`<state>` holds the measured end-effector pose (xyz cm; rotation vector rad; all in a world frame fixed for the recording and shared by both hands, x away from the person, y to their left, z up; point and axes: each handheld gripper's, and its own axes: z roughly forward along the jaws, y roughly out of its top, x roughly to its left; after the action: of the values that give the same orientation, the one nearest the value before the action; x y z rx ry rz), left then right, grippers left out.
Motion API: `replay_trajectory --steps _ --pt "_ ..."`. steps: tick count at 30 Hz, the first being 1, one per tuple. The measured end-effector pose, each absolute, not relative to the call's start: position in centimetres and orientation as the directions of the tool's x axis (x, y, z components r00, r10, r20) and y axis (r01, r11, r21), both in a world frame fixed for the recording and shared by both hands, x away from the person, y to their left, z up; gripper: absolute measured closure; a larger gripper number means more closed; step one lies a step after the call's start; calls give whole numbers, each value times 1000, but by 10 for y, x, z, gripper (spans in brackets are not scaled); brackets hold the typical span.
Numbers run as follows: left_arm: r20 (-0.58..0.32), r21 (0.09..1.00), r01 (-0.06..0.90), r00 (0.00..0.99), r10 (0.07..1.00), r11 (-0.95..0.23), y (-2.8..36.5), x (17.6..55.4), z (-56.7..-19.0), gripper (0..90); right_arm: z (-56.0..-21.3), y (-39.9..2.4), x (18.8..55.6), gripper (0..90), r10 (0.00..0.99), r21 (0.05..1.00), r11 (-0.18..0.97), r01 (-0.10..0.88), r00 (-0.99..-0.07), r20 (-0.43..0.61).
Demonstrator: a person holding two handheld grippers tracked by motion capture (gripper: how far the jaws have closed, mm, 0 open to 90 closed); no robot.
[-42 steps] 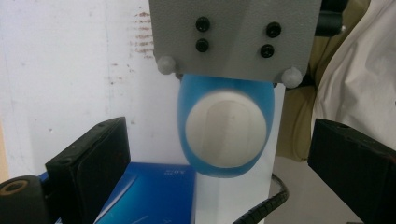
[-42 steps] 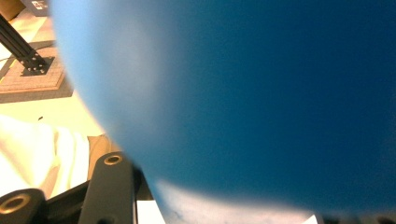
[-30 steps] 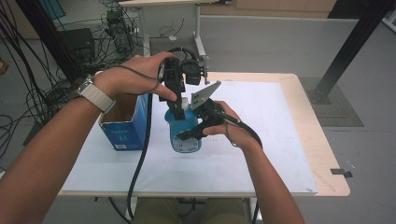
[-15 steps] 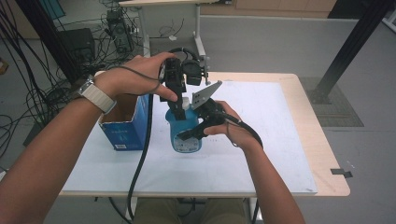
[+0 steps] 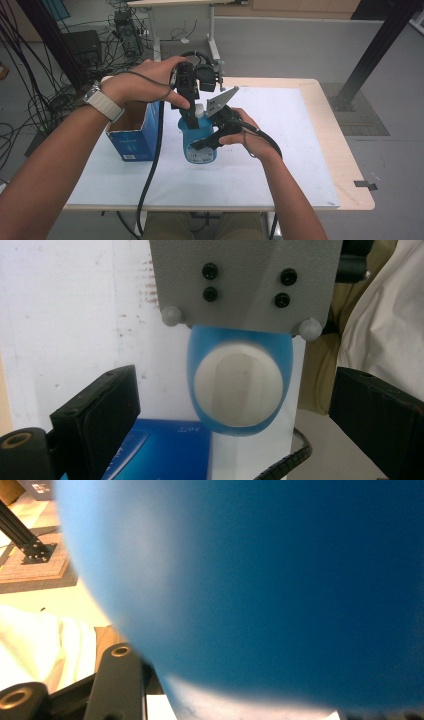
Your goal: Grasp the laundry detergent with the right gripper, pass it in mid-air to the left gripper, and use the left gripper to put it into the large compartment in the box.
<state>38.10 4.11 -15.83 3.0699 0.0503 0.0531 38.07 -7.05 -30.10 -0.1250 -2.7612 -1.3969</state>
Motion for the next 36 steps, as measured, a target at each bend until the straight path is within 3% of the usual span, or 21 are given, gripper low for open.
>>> replay_trajectory --steps 36 --pt "33 79 30 999 33 -996 42 380 -160 67 -301 -72 381 441 57 801 590 99 -995 81"
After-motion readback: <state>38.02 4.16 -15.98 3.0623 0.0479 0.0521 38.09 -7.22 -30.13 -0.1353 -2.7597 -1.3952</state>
